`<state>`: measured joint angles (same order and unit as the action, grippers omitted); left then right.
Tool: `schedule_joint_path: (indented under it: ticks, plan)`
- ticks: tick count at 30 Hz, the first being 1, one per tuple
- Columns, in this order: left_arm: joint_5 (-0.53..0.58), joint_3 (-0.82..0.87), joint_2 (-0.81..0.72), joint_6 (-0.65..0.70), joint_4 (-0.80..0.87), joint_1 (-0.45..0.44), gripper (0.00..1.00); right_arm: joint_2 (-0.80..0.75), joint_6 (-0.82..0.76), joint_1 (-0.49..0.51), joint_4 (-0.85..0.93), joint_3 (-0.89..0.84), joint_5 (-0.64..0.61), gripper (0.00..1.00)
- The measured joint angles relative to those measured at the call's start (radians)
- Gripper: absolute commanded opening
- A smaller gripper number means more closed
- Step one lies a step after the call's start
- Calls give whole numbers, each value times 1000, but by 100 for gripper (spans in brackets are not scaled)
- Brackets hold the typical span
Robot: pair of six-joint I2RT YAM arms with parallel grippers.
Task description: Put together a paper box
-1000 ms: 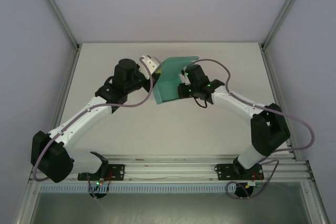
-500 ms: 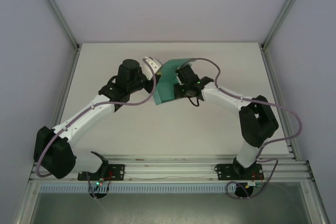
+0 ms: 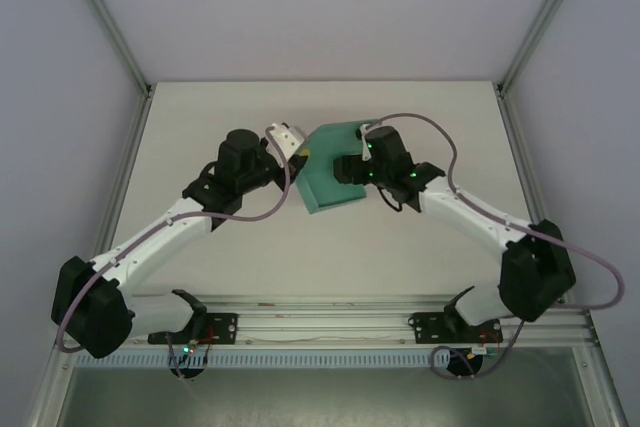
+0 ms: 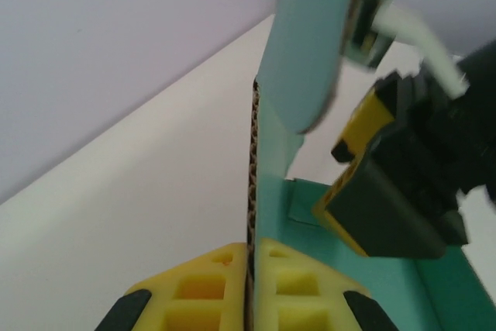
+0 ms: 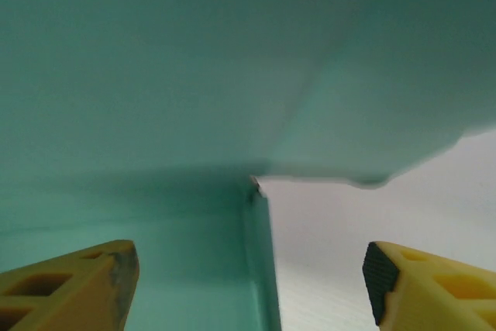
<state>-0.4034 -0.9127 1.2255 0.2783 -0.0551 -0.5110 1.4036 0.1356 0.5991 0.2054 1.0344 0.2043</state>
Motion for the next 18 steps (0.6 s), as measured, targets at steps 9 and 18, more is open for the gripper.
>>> schedule_joint_path:
  ticks: [9, 18]
  plan:
    - [-12, 137, -8, -18, -101, 0, 0, -165, 20, -5, -45, -143, -43, 100]
    - [-85, 219, 130, 7, -209, 2, 0, -291, 5, -53, 14, -205, -163, 100]
